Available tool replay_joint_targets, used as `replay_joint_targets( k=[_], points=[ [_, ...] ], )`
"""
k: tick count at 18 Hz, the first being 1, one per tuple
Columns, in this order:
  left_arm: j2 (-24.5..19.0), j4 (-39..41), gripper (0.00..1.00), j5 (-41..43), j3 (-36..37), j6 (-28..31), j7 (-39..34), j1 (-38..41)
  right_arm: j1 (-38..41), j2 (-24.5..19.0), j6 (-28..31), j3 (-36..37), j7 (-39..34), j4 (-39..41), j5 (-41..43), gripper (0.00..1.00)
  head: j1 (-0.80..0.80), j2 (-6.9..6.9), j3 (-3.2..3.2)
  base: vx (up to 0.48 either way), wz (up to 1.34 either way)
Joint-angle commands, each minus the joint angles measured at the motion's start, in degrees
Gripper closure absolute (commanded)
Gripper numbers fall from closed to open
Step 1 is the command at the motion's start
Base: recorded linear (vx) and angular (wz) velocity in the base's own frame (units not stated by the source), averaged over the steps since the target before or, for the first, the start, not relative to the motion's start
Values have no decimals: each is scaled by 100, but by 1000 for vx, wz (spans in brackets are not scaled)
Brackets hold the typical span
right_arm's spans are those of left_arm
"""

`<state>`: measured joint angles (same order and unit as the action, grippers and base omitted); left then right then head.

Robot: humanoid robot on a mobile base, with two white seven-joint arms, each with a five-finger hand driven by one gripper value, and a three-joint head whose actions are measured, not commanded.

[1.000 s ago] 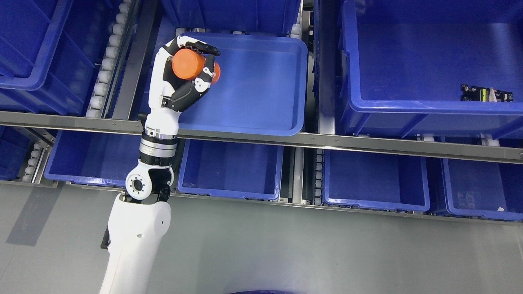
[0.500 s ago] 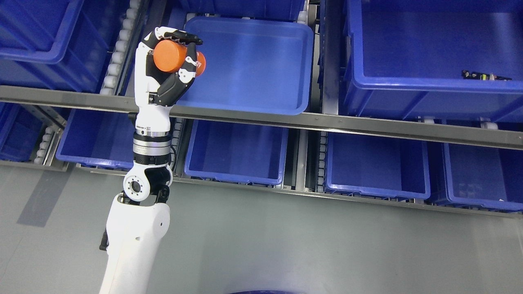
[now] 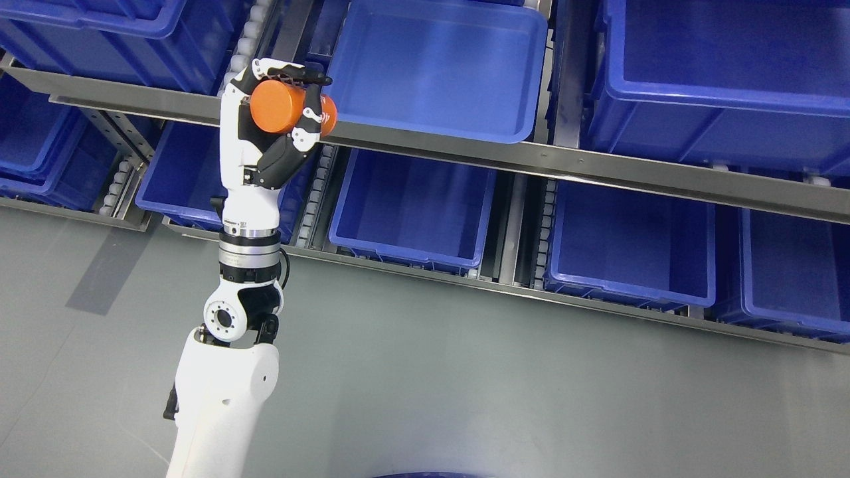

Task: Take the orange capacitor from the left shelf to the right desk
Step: 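Hold the capacitor in the left hand while the robot turns toward the steel table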

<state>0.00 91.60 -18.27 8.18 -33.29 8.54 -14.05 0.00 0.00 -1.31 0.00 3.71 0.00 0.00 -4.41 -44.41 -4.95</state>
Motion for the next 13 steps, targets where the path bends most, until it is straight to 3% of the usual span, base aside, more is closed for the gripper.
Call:
replay_joint_targets(
  k=[1, 13],
  points=[
    [-100, 104, 99, 7, 280, -11, 8, 78, 132, 100, -1, 62, -2, 100, -35, 0, 0, 0, 0, -108, 83],
    [-100, 104, 99, 7, 658, -28, 8, 87, 132, 100, -1, 62, -2, 100, -35, 0, 0, 0, 0, -64, -292]
  ],
)
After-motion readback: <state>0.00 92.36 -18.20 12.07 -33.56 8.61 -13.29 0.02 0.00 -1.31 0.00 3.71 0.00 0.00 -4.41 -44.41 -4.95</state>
